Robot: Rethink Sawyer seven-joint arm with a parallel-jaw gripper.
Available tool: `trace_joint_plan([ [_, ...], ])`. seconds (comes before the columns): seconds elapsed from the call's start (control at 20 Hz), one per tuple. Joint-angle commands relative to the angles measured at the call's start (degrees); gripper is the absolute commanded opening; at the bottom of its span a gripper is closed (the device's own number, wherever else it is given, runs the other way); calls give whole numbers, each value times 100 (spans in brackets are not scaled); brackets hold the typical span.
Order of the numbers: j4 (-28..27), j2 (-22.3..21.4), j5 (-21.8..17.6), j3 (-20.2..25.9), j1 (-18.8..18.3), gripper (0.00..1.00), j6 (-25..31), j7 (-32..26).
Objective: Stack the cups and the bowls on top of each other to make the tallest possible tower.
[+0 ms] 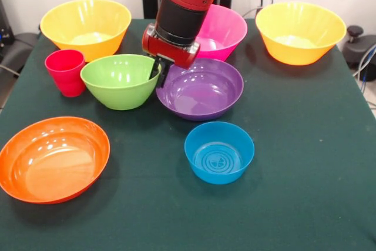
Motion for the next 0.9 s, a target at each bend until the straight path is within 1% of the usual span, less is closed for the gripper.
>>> trace_joint_plan([
  [0.05, 137, 202, -232, 647, 56, 0, 551, 201],
  [0.2, 47, 126, -201, 656, 29, 0, 762, 130],
  [0.45, -117, -164, -70, 584, 56, 0, 1377, 97],
  [0.5, -29, -271, -70, 567, 72, 0, 1423, 112],
  [0.55, -73, -322, -47, 538, 69, 0, 1560, 121],
  [0.7, 46, -545, -39, 489, 46, 0, 1740, 160],
  [0.85, -85, -572, 2, 478, -57, 0, 1963, 195],
  [0.9, -213, -516, 15, 475, -79, 0, 2048, 208],
])
